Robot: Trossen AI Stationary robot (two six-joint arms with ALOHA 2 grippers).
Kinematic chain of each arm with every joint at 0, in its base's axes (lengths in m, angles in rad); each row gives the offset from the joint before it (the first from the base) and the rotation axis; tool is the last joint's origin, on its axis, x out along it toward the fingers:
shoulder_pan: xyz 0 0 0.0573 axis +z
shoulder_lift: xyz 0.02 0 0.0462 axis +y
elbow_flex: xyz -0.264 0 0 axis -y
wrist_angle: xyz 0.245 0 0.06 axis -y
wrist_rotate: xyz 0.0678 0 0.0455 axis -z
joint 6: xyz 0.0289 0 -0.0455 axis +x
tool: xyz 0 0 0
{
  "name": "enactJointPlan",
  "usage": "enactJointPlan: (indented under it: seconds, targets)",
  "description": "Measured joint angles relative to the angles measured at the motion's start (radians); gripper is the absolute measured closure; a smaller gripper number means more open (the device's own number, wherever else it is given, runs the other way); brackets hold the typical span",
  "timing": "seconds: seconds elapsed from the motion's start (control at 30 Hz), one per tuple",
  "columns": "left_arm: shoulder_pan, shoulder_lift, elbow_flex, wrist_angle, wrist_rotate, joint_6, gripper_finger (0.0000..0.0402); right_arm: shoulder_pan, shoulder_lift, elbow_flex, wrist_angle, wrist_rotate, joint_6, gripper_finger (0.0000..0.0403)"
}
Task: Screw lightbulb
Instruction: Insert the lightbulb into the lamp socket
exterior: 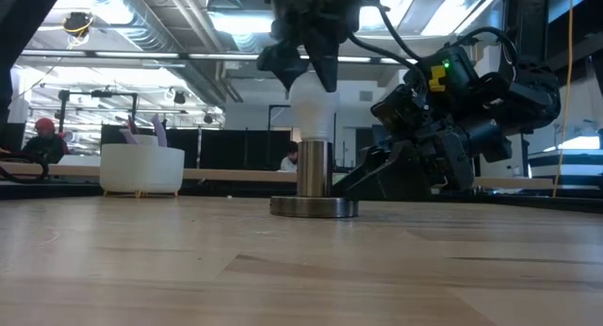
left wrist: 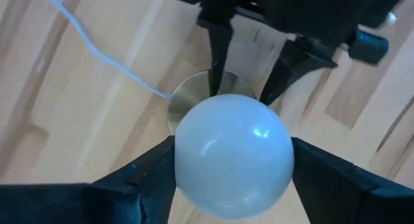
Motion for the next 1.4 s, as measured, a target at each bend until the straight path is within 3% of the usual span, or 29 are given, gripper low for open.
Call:
enactJointPlan:
  seconds: [0.23, 0.63, 0.8, 1.0, 1.4]
  targets:
    - [0.0, 0.002, -0.001, 0.022, 0.003, 0.268, 0.0148, 0.0, 0.0, 0.0, -0.001, 0.0, 0.0, 0.0155]
    - [0.002, 0.003, -0.002, 0.044, 0.01, 0.878, 0.0141, -0.001, 0.0, -0.002, -0.001, -0.007, 0.0, 0.0155]
    - [0.004, 0.003, -0.002, 0.046, 0.019, 1.016, 0.014, -0.002, 0.0, -0.002, -0.002, -0.016, -0.001, 0.0155]
    - [0.004, 0.003, -0.002, 0.054, 0.013, 1.007, 0.0139, -0.002, 0.0, 0.0, -0.002, -0.017, -0.009, 0.0155]
    - [0.005, 0.003, -0.002, 0.045, -0.004, 0.769, 0.0139, -0.001, 0.001, 0.002, -0.002, -0.016, -0.011, 0.0155]
